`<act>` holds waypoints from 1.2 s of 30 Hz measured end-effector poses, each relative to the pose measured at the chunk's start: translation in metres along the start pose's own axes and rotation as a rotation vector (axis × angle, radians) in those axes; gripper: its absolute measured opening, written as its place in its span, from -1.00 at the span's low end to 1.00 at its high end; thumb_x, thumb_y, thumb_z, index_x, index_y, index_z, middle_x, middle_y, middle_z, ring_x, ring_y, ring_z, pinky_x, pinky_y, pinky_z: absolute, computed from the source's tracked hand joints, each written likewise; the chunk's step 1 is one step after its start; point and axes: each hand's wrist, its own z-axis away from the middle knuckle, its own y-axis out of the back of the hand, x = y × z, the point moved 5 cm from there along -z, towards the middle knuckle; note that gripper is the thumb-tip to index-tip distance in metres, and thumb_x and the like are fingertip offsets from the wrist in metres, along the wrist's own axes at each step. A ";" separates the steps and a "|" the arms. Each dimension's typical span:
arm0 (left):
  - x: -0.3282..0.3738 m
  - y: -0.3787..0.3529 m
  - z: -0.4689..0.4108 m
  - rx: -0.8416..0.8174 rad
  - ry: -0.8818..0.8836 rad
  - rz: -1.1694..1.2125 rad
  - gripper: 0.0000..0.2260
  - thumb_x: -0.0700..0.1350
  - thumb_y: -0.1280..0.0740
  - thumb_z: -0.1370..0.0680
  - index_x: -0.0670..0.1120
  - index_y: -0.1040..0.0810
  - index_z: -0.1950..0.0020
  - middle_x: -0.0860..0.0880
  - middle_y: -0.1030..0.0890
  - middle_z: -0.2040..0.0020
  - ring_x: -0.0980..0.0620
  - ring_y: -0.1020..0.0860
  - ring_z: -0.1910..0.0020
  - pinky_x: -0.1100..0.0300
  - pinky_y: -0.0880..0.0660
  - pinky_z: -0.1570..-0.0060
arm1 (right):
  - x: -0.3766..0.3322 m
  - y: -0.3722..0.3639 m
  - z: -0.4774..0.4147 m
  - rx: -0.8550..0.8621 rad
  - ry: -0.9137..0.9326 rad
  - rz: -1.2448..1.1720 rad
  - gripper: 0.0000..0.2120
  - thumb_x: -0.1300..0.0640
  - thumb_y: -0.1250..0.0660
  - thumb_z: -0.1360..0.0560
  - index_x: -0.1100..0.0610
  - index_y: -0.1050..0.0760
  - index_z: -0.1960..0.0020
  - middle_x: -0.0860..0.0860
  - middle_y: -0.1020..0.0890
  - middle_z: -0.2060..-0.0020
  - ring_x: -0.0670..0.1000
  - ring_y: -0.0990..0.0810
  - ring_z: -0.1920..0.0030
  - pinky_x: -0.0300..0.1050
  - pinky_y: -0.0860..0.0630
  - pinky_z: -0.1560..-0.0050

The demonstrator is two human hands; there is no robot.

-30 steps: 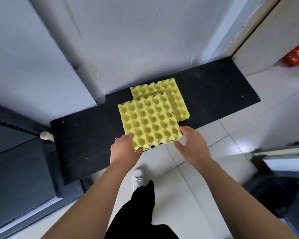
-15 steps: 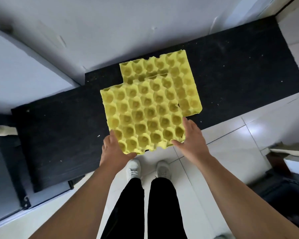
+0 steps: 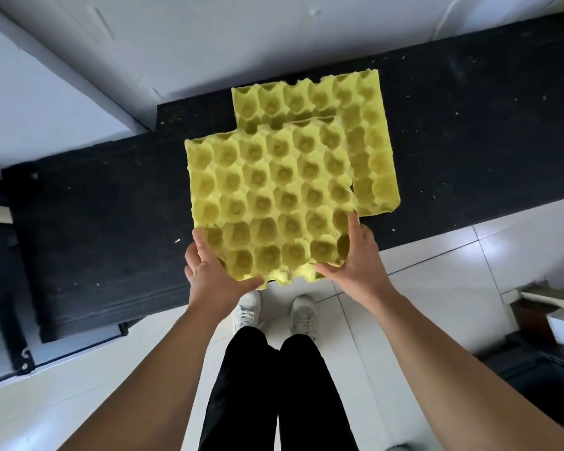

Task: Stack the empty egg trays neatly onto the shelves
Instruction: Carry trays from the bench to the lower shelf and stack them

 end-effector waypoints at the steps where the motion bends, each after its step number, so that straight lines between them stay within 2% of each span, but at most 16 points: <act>1: 0.003 0.006 0.004 0.006 -0.008 0.007 0.25 0.02 -0.64 -0.25 0.11 0.30 -0.56 0.00 0.01 -0.51 -0.09 -0.08 -0.45 -0.05 -0.28 -0.36 | -0.006 0.004 0.005 0.004 0.005 -0.013 0.11 -0.08 -0.55 -0.29 0.01 0.13 -0.56 0.14 -0.20 -0.41 0.15 -0.19 -0.43 0.16 -0.26 -0.40; 5: 0.016 0.039 0.023 0.048 -0.044 0.014 0.28 0.08 -0.64 -0.23 0.07 0.32 -0.57 0.03 0.05 -0.55 -0.07 -0.04 -0.47 -0.04 -0.22 -0.41 | -0.037 0.023 0.028 0.014 0.021 -0.035 0.07 -0.11 -0.52 -0.34 0.00 0.14 -0.56 0.12 -0.09 -0.50 0.14 -0.07 -0.49 0.16 -0.19 -0.44; 11: 0.044 0.122 0.073 0.178 -0.149 0.029 0.22 0.08 -0.64 -0.24 -0.02 0.19 -0.59 0.01 0.01 -0.56 -0.08 -0.05 -0.49 -0.05 -0.17 -0.43 | -0.110 0.060 0.084 0.065 0.093 -0.090 0.04 -0.09 -0.51 -0.36 -0.06 0.15 -0.57 0.05 0.07 -0.55 0.00 0.12 -0.54 0.04 -0.05 -0.47; 19: 0.051 0.224 0.169 0.393 -0.261 0.147 0.18 0.09 -0.64 -0.21 -0.05 0.07 -0.59 -0.01 -0.07 -0.57 -0.05 -0.06 -0.51 -0.06 -0.14 -0.47 | -0.206 0.097 0.167 0.152 0.275 -0.066 0.06 -0.14 -0.52 -0.32 -0.09 0.12 -0.56 0.03 0.08 -0.55 0.02 0.07 -0.54 0.01 -0.09 -0.45; 26: 0.012 0.284 0.269 0.604 -0.281 0.265 0.09 0.20 -0.63 -0.13 -0.02 -0.14 -0.51 0.00 -0.26 -0.47 -0.08 -0.21 -0.43 -0.18 -0.28 -0.38 | -0.265 0.104 0.254 0.163 0.494 -0.032 0.03 -0.18 -0.51 -0.30 -0.11 0.05 -0.56 -0.01 0.02 -0.55 -0.06 0.07 -0.53 -0.09 -0.04 -0.44; 30: -0.017 0.310 0.328 0.716 -0.294 0.313 0.17 0.16 -0.64 -0.15 -0.02 -0.04 -0.58 0.04 -0.20 -0.52 0.01 -0.16 -0.46 -0.06 -0.23 -0.43 | -0.288 0.097 0.304 0.153 0.582 -0.044 0.03 -0.20 -0.52 -0.27 -0.14 0.02 -0.55 -0.04 -0.03 -0.54 -0.08 0.04 -0.53 -0.03 -0.05 -0.48; 36: -0.073 0.354 0.398 0.861 -0.285 0.409 0.19 0.16 -0.63 -0.17 0.01 0.03 -0.60 0.09 -0.16 -0.54 0.10 -0.10 -0.50 0.02 -0.19 -0.47 | -0.341 0.072 0.377 0.152 0.781 -0.017 0.01 -0.16 -0.53 -0.28 -0.10 -0.01 -0.55 -0.02 -0.08 -0.53 -0.06 -0.03 -0.52 -0.12 -0.06 -0.44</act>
